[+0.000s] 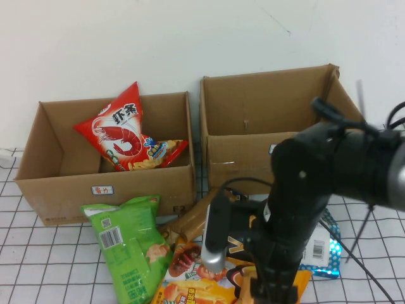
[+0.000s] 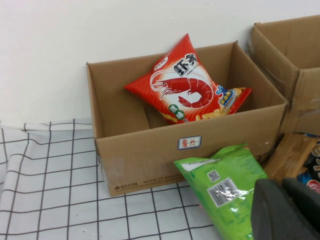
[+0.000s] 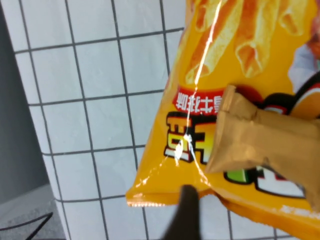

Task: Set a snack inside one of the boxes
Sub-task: Pick up the biscuit

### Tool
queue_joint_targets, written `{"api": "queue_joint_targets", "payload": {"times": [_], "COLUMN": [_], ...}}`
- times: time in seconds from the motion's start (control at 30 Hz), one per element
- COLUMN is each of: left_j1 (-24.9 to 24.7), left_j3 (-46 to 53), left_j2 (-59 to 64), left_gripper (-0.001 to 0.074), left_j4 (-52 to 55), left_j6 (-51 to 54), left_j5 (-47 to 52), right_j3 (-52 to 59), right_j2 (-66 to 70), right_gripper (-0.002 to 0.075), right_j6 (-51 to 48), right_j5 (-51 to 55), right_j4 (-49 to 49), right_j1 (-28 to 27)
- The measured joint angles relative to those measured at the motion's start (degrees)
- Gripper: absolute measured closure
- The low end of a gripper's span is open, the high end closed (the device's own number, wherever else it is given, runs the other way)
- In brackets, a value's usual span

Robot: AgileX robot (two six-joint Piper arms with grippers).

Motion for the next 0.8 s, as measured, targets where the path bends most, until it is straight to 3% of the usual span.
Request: {"api": "queue_joint_targets", "payload": {"times": [0.07,0.2,0.43,0.8], "left_j1": [0.0,0.0,0.0,0.0], "left_j3": [0.0,0.0,0.0,0.0], "left_j2": [0.0,0.0,0.0,0.0], "left_gripper": [0.0736,0.0736,0.0736,0.0736], "left_j4": [0.2,0.9,1.1,1.2], "left_j6": [0.0,0.2,0.3,0.3], "left_j5": [0.0,0.0,0.0,0.0], "right_j3": [0.0,0.0,-0.1,-0.1], "right_j2": [1.3,3.7,7.6,12.6], "right_gripper": [0.0087,0.0045,0.0036,0.0052], "right_j6": [0.2,1.2,3.1,8.0], "right_j5": [-0.5,-3.0,-9.2,-10.5], "right_j4": [0.0,-0.2,-0.6,-6.0], "right_j1": [0.0,0.0,0.0,0.0]}}
